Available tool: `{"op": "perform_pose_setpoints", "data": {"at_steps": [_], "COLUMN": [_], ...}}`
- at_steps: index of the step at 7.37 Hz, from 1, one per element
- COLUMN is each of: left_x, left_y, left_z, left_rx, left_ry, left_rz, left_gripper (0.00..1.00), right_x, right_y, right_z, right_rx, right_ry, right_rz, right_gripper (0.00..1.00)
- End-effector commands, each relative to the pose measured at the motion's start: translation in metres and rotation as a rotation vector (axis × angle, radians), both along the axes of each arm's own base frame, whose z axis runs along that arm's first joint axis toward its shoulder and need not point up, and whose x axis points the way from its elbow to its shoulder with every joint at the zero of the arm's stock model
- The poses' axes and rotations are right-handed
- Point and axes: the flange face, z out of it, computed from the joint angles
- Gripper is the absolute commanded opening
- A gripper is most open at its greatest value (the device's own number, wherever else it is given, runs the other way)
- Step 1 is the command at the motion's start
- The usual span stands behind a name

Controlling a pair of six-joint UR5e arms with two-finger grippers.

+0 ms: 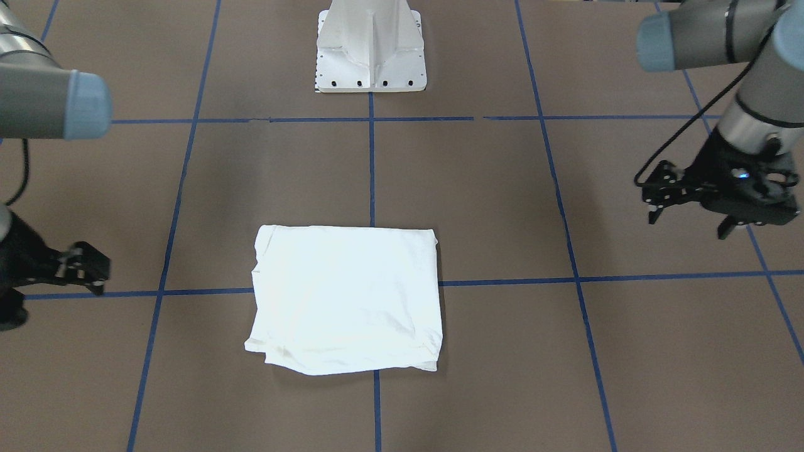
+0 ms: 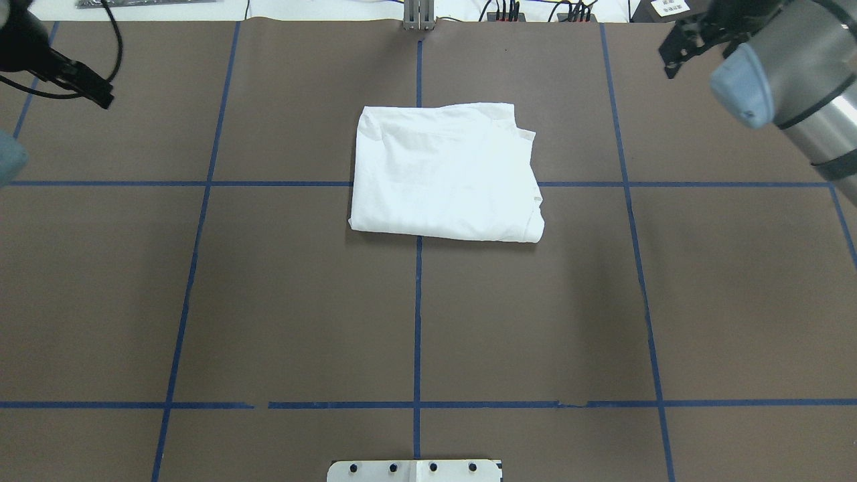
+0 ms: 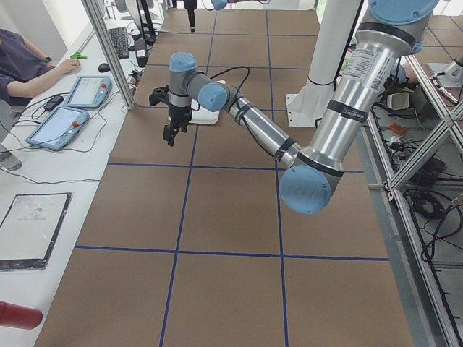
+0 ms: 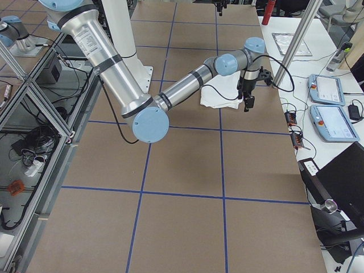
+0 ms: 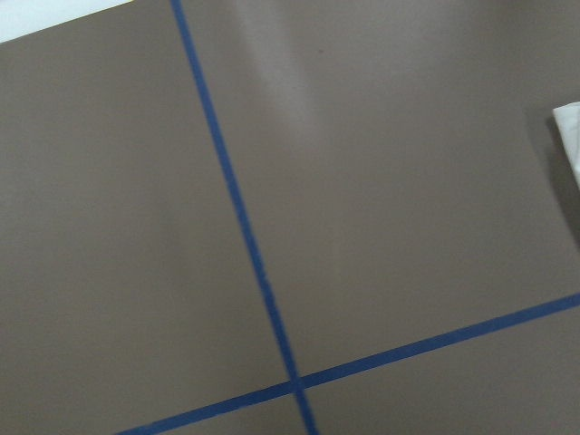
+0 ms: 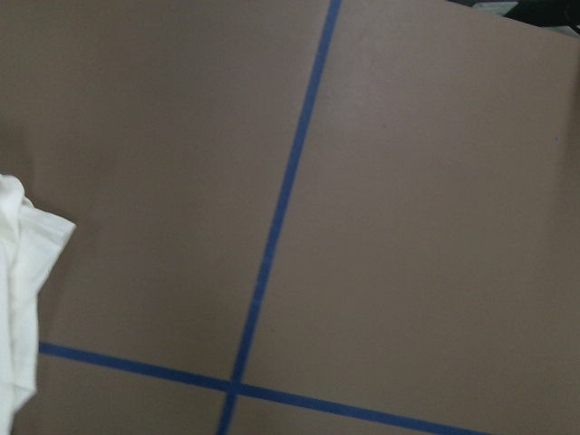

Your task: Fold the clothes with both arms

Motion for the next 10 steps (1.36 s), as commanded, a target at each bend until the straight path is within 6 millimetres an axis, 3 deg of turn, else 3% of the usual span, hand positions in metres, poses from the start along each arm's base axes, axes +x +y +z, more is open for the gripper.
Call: {"op": "perform_pose_setpoints", "data": {"at_steps": [1,2,3,4,5,7,10], "left_x": [-0.119,-0.156,-0.164,-0.178,-0.196,-0.19,-0.188], "left_y": [0.03,0.061,0.087,0.097,0.119,0.151,0.145], "left_z": [0.094,0.132,0.177,0.203,0.231,0.251,0.248], "left_rx": [-0.045,-0.108,-0.195,-0.226,-0.284,-0.349,-0.361], "left_ry": [0.004,0.011,-0.006,-0.014,-0.002,0.114,0.116], "left_rz": [0.031,-0.037,-0.05,-0.07,-0.105,-0.086,-0.095], "left_gripper": [1.0,1.0,1.0,1.0,1.0,1.0,1.0], "right_x": [0.121,0.162,0.186,0.198,0.2,0.2,0.201], "right_y": [0.069,0.097,0.126,0.154,0.17,0.181,0.188], "right_z": [0.119,0.163,0.2,0.229,0.248,0.262,0.265], "right_rx": [0.01,-0.01,-0.059,-0.067,-0.05,-0.076,-0.084], "right_ry": [-0.007,-0.032,-0.028,-0.029,-0.03,-0.03,-0.03], "right_rz": [-0.089,-0.1,-0.069,-0.042,-0.036,-0.034,-0.031], "right_gripper": [1.0,1.0,1.0,1.0,1.0,1.0,1.0]}}
